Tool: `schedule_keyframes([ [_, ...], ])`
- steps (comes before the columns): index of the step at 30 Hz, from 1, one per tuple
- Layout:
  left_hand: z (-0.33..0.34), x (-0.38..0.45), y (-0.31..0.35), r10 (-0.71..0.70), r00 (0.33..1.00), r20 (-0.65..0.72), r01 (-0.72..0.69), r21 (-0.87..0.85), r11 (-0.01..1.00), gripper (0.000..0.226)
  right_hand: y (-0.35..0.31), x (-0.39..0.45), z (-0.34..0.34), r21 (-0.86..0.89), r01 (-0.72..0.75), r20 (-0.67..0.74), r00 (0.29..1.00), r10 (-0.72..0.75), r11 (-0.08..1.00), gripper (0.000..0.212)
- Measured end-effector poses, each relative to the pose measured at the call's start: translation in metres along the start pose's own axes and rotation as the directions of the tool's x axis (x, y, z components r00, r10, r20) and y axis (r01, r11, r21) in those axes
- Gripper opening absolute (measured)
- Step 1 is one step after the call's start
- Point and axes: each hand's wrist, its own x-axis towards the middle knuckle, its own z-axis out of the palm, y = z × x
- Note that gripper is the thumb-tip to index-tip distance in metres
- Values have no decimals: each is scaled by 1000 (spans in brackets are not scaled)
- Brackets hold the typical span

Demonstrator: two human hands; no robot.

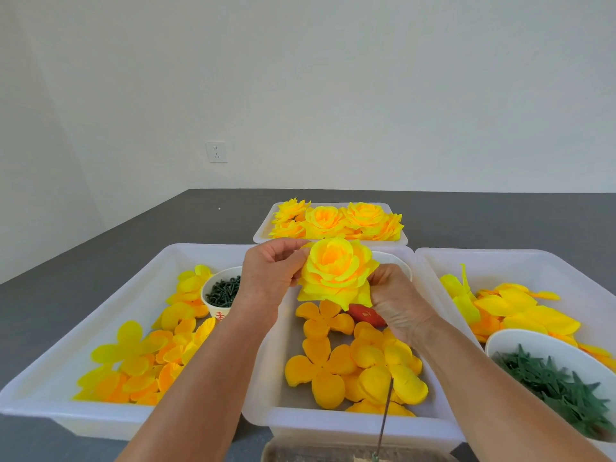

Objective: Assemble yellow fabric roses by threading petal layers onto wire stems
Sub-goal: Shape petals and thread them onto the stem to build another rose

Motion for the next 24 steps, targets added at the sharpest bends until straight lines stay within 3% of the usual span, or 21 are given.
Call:
schedule_keyframes([
  [6, -1, 1, -3, -52, 999, -10, 52, 1, 999, 16, 4, 1, 1, -58, -37, -26, 999, 36, 998, 16],
  [11, 1, 0, -1, -53, 998, 27, 55, -71, 996, 14, 3, 5, -1, 29, -86, -133, 987, 89, 996, 12],
  [20, 1, -2, 1, -98, 991, 94, 98, 15, 995, 24, 12, 8, -4, -29, -56, -235, 971, 48, 998, 26],
  [24, 0, -2, 0, -151, 984, 95, 151, 10, 988, 12, 15, 9, -6, -74, -51, -255, 966, 31, 996, 26],
])
